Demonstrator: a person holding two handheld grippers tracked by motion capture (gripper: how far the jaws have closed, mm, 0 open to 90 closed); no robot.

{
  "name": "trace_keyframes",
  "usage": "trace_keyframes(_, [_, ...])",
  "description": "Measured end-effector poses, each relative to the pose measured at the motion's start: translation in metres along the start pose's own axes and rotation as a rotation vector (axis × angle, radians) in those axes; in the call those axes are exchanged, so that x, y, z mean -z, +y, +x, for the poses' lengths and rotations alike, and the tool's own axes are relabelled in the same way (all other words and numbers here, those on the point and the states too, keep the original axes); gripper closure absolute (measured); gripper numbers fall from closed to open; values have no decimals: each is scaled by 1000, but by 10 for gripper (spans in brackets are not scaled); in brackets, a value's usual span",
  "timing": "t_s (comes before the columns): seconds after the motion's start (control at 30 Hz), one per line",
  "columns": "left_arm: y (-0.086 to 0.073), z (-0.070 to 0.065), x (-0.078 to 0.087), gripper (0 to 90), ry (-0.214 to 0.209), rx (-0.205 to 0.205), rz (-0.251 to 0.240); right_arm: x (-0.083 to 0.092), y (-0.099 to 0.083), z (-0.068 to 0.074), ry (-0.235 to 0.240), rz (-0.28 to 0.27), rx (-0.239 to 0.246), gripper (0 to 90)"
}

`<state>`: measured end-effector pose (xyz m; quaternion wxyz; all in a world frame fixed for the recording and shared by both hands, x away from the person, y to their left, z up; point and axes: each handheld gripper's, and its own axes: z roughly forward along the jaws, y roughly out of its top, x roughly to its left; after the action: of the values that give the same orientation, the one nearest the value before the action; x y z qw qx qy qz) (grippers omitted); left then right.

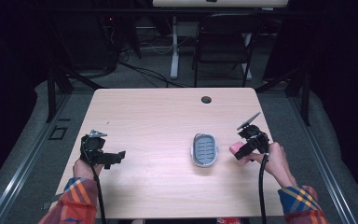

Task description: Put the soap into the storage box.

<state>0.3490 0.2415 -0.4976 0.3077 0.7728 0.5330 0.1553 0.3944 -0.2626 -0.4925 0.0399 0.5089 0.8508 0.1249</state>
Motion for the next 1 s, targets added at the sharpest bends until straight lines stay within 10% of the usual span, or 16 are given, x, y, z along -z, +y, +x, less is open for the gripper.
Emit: trace_keyframes(1.0, [1, -3, -3, 0, 1, -15, 6, 20, 17, 5, -10, -8, 38, 373])
